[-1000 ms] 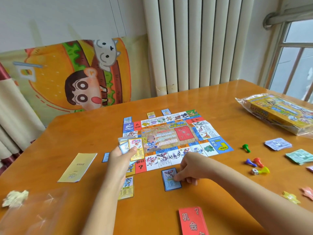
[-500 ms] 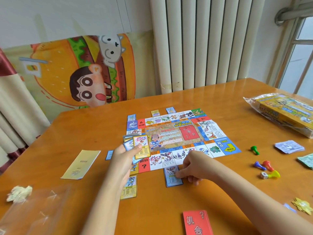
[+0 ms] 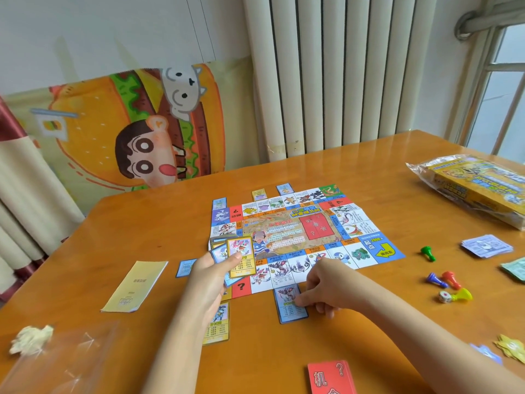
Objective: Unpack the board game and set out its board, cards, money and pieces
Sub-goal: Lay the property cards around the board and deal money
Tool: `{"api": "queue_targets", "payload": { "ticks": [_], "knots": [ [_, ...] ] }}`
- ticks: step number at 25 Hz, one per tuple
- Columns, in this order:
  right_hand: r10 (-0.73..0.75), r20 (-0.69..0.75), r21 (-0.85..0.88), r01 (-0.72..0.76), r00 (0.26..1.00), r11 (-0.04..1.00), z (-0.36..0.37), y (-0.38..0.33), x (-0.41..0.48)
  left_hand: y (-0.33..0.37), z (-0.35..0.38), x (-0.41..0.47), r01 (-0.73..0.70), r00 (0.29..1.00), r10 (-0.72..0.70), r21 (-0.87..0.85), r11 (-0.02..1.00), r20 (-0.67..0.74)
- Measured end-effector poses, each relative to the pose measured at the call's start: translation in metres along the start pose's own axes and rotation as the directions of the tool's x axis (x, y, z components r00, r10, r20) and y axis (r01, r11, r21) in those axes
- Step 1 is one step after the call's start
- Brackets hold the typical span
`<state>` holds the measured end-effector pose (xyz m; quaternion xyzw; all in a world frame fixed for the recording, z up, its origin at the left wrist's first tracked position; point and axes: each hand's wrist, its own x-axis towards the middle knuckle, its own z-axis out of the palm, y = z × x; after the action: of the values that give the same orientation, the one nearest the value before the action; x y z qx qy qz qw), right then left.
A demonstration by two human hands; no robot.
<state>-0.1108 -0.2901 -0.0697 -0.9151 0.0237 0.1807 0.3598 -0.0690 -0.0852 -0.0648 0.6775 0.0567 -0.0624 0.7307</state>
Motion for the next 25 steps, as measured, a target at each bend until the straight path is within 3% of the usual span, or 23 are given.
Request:
{"api": "queue_targets", "payload": {
  "ticks": [3,5,9,12,14,17,19,21,25],
  "knots": [
    [-0.170,-0.199,0.171,0.205,0.965,0.964,-0.001,-0.004,-0.003,0.001,0.005,-0.004,-0.025,0.999,0.025,0.018,1.000,0.046],
    [-0.242,-0.340,0.372,0.366,0.909,0.853,-0.004,-0.009,-0.005,0.003,0.009,-0.008,-0.097,0.991,0.092,0.053,0.994,0.092],
    [-0.310,-0.331,0.572,0.450,0.892,0.685,-0.002,-0.012,-0.005,0.006,0.023,-0.022,-0.219,0.962,0.184,0.168,0.961,0.201],
    [-0.269,-0.429,0.616,0.497,0.862,0.611,-0.003,-0.011,-0.004,0.007,0.033,-0.024,-0.069,0.978,0.082,-0.071,0.995,0.194],
    [-0.194,-0.520,0.623,0.525,0.832,0.580,-0.012,-0.005,-0.001,0.010,0.026,-0.018,0.035,0.991,-0.001,-0.256,0.966,0.132],
    [-0.115,-0.504,0.622,0.452,0.856,0.639,-0.028,0.008,0.000,0.016,0.006,-0.006,0.136,0.989,-0.144,-0.593,0.794,0.034],
    [-0.091,-0.459,0.573,0.372,0.884,0.730,-0.034,0.015,0.000,0.018,-0.003,-0.003,0.163,0.982,-0.181,-0.686,0.709,0.046],
    [-0.078,-0.420,0.554,0.323,0.904,0.767,-0.036,0.017,0.000,0.019,-0.007,-0.003,0.174,0.981,-0.185,-0.694,0.699,0.059],
    [-0.060,-0.386,0.593,0.297,0.921,0.748,-0.034,0.019,0.002,0.021,-0.006,-0.003,0.128,0.985,-0.174,-0.649,0.750,-0.008]
  ]
}}
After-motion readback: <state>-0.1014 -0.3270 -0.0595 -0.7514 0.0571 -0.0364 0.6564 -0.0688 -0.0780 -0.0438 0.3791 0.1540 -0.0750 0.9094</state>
